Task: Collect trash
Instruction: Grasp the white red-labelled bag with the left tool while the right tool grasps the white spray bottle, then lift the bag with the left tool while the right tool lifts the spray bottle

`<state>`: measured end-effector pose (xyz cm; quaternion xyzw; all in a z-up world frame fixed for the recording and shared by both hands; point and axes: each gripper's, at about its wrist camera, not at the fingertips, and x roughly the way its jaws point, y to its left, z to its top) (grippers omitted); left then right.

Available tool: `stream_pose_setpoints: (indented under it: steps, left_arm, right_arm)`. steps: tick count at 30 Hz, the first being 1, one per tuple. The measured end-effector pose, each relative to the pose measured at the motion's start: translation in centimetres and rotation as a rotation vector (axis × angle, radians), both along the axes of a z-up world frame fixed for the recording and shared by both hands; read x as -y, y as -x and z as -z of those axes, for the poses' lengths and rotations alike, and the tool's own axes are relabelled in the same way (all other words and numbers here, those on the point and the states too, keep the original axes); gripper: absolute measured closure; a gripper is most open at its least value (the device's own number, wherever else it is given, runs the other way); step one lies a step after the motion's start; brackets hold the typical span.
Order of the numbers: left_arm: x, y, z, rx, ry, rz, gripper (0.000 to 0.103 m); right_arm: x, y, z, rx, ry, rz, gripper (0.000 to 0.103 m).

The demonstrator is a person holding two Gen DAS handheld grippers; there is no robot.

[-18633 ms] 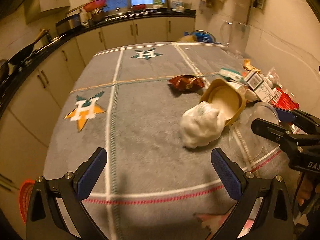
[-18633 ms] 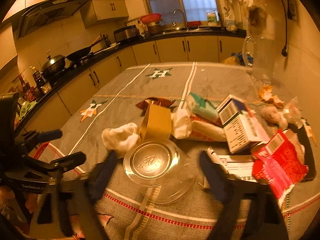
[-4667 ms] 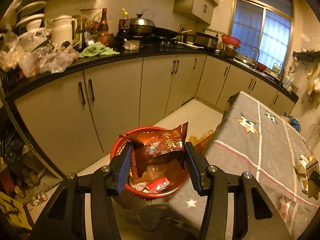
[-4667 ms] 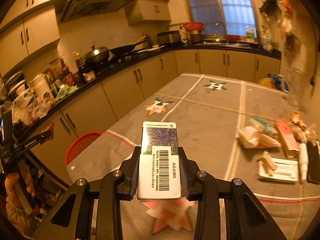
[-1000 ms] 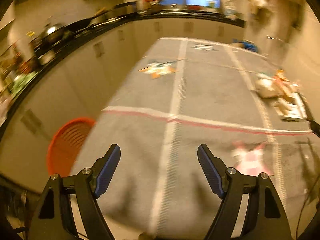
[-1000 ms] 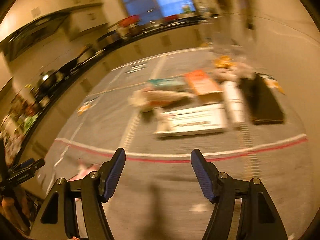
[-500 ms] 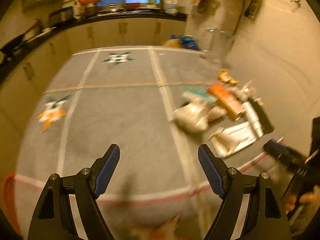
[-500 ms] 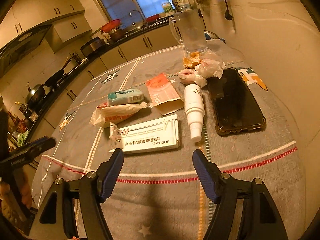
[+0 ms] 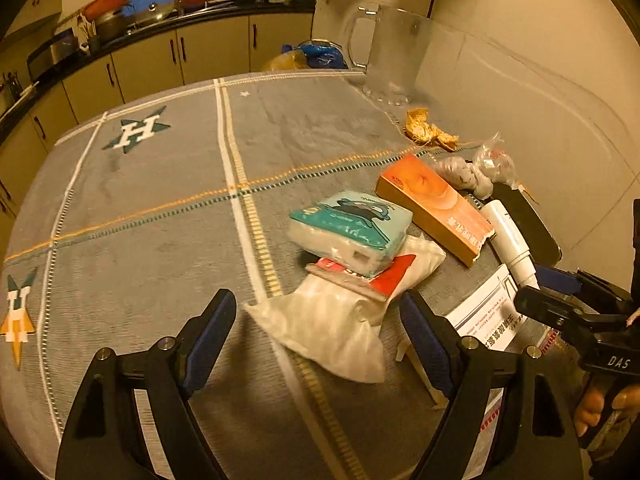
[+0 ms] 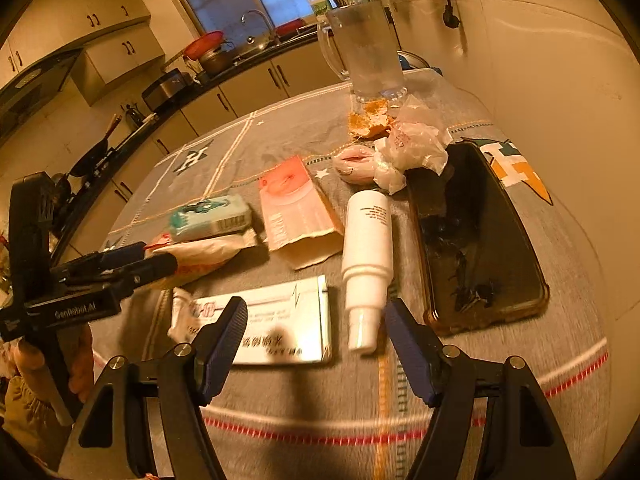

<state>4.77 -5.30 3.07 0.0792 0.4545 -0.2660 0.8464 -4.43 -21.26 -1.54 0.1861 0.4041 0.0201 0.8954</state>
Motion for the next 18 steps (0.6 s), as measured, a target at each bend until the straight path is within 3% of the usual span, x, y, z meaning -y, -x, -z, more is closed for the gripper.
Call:
stream_pose_setpoints:
  steps: [3,4,6,9,10,11,18]
  left_arm:
    - [0.0,0.1,0.2,-0.024,0.028,-0.001,0.025]
    - [-0.1,0.1,0.2,-0.028,0.037,-0.008,0.04]
    - [-0.3,0.2,0.3,-0.054,0.051,-0.03,0.04]
    - [-0.9,1.1,0.1,-0.048,0.045,-0.057,0.041]
    - [-1.1,1.4,0.0,-0.044,0.039,-0.063,0.041]
    - [-1.4,1.8,-0.1,-0.039,0.035,-0.069,0.041]
    - [-5.1,6.9,-3.1,0.067,0.014,-0.136,0.041]
  right_arm:
    - [0.0,-0.4,0.2,-0.01,0.01,0.01,0.027]
    - [0.1,-0.6,0.4,-0.018,0.008,0.016,0.027]
    - [0.4,-0.8,0.5,-0.024,0.006,0.027,0.031]
    - [0.8,-1.2,0.6,-0.034,0.01,0.038,0.058]
    - [1.1,-1.1,0.6,-0.029,-0.005,0.04,0.071]
    - [1.3,-1.1,0.6,-0.027,-0.013,0.044,0.077]
    - [1.6,1.1,-0.2,-0.002,-0.026,0.067,0.078]
